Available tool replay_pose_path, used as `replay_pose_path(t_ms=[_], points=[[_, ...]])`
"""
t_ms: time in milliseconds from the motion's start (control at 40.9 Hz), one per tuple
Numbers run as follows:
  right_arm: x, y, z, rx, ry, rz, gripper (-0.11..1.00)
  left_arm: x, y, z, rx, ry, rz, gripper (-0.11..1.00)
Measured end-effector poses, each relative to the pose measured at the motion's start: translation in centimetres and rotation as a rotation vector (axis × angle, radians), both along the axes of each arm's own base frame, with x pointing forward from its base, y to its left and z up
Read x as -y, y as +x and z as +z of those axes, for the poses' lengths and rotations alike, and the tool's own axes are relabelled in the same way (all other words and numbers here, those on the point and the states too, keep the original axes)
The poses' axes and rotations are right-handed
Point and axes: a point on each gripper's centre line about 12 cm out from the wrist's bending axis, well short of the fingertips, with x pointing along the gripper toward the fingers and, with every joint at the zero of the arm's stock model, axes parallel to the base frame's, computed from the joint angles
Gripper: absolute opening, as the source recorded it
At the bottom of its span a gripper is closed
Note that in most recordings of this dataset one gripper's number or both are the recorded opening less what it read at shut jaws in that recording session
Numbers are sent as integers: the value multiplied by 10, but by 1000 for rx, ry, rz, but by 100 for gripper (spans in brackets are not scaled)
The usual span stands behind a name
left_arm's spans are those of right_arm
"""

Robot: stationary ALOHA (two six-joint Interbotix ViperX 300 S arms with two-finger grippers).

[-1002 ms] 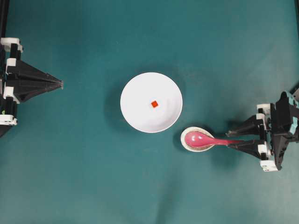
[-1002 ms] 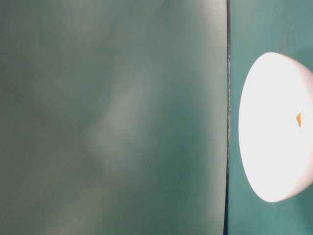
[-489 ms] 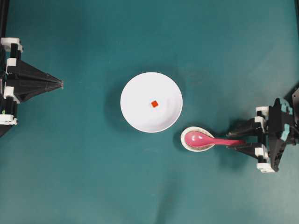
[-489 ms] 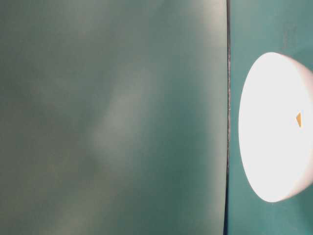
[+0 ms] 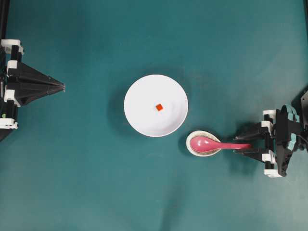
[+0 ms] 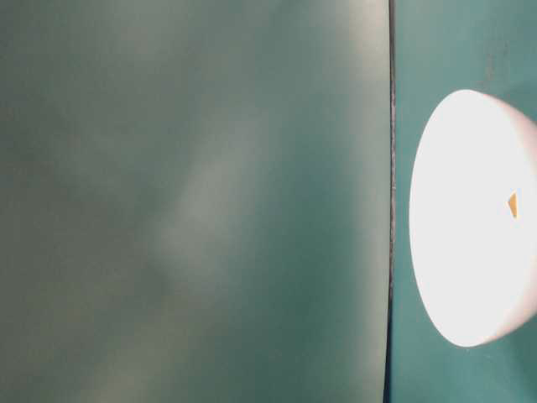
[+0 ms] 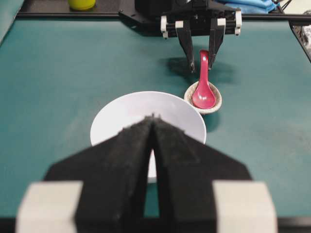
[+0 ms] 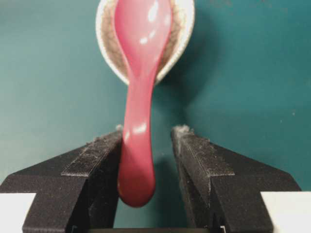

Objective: Grip the spoon and scoop the red block from the bowl with right arm.
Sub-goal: 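Close the right gripper on the spoon handle and adjust grip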

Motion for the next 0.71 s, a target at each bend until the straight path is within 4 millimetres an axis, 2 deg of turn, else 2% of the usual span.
replay_pose_path(t_ms=[709], points=[[2,-1,2,21,-12,-4,47,0,0,0,-5,6,0,0]])
